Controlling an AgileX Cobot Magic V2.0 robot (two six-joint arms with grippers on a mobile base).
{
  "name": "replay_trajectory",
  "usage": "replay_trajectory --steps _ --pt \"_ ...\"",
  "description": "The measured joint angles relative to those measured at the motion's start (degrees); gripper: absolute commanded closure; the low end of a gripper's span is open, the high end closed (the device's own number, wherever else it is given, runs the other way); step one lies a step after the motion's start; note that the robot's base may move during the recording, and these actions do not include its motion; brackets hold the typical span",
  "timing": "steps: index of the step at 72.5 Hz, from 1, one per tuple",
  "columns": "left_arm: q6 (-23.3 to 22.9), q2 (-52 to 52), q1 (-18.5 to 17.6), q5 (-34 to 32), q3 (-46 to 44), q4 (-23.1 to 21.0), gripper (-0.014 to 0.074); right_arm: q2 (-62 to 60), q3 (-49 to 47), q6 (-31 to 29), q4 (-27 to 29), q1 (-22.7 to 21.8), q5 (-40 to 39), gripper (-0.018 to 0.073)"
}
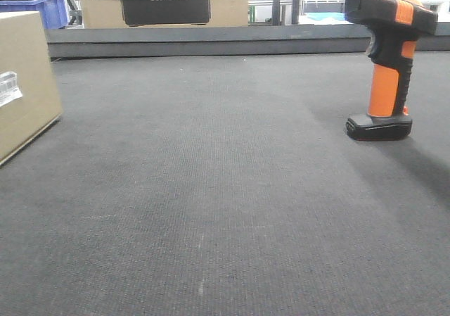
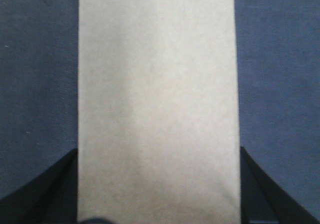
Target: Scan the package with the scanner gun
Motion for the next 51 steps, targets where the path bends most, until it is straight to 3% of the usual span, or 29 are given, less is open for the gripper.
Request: replay_trajectory --steps 25,30,44,51 --pt "0.00 0.00 0.00 -3.21 1.29 1.66 0.0685 -0.09 0.09 0.00 0.00 0.00 0.59 0.0727" --pt "0.00 0.00 0.00 -3.21 1.38 1.56 0.0596 -0.09 0.09 0.00 0.00 0.00 0.59 0.0727" --pt "0.00 0.00 0.00 -3.42 1.42 0.23 0.0194 -0.09 0.11 0.00 0.00 0.00 0.59 0.0727" --pt "0.00 0.00 0.00 -3.79 1.42 -1.79 0.0090 -0.09 0.11 0.00 0.00 0.00 0.59 0.0727"
